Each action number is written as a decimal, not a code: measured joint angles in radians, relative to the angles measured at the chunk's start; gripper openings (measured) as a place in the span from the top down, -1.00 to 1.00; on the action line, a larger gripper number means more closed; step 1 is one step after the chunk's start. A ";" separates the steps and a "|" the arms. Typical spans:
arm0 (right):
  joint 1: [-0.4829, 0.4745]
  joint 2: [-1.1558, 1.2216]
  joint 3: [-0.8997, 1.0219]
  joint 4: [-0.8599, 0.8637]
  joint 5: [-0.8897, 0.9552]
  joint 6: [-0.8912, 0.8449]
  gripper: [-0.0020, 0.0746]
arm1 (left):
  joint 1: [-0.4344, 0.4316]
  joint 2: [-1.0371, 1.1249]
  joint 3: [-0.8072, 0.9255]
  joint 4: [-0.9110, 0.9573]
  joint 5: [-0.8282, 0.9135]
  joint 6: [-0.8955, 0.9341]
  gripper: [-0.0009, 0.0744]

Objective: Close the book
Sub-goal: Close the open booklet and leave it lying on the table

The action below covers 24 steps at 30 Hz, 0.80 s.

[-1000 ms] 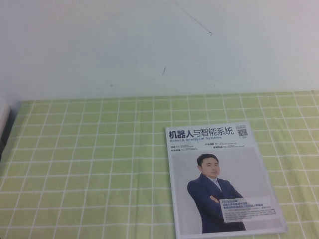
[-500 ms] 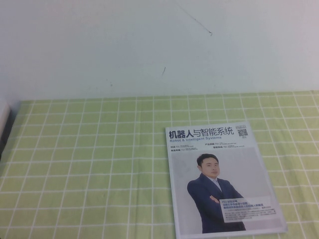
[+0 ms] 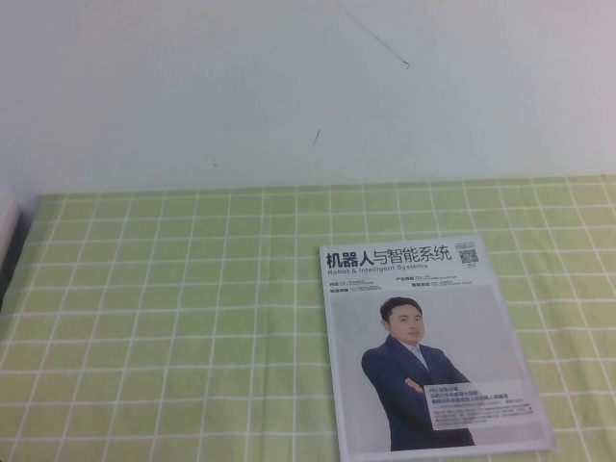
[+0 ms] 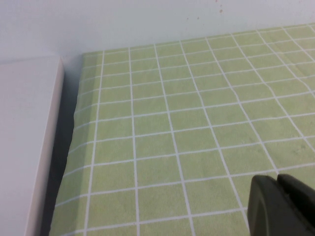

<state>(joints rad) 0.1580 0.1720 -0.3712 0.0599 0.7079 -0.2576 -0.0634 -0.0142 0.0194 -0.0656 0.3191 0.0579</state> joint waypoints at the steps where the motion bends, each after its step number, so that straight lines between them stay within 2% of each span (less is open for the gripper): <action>1: 0.000 0.000 0.000 0.000 0.000 0.000 0.95 | 0.000 0.000 0.000 0.000 0.000 0.002 0.99; 6: -0.015 -0.048 0.015 -0.018 -0.025 -0.034 0.95 | 0.000 0.000 0.000 -0.002 0.000 0.005 0.99; 12: -0.164 -0.164 0.175 -0.030 -0.223 -0.042 0.95 | 0.000 0.000 0.000 -0.002 0.000 0.005 0.99; 15: -0.208 -0.184 0.272 -0.030 -0.336 -0.042 0.95 | 0.000 0.000 0.000 -0.002 0.000 0.005 0.99; 19: -0.218 -0.184 0.385 -0.038 -0.377 -0.042 0.95 | 0.000 0.000 0.000 -0.002 0.000 0.005 0.98; 24: -0.218 -0.184 0.390 -0.044 -0.353 -0.042 0.95 | 0.000 0.000 0.000 -0.002 0.002 0.010 0.98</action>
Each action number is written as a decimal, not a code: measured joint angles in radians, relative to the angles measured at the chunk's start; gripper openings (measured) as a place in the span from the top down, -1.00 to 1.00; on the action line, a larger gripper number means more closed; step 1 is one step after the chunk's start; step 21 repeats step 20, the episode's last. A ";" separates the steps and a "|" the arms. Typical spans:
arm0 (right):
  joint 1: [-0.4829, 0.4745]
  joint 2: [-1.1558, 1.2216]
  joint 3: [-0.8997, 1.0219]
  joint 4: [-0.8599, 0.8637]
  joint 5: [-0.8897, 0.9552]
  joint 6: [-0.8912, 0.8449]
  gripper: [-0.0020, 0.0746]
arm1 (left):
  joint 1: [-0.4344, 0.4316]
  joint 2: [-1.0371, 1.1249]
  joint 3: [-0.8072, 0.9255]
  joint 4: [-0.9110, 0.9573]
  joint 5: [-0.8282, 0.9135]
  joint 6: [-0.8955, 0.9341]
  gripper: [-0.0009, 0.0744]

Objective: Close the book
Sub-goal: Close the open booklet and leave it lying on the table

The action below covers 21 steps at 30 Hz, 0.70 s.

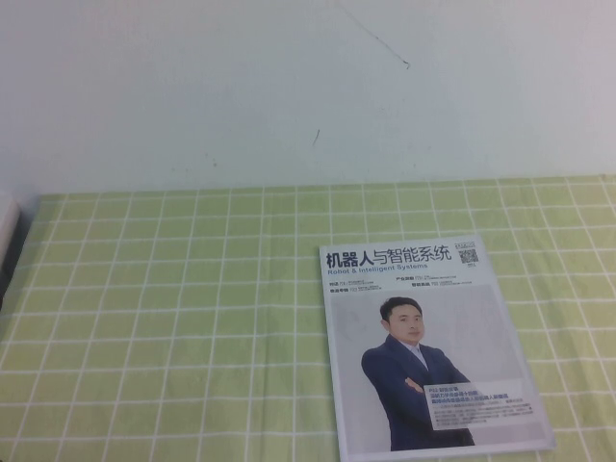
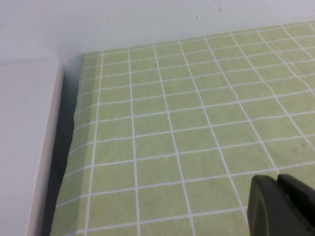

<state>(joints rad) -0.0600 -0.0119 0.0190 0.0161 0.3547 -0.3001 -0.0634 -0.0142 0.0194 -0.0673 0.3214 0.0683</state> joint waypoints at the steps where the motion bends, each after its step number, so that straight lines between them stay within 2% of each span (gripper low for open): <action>1: 0.000 0.000 0.000 0.000 0.000 0.000 0.95 | 0.000 0.000 0.000 0.000 0.000 0.000 0.98; 21: 0.000 0.000 0.000 0.000 0.000 0.088 0.95 | 0.000 0.000 -0.002 0.000 0.004 0.000 0.98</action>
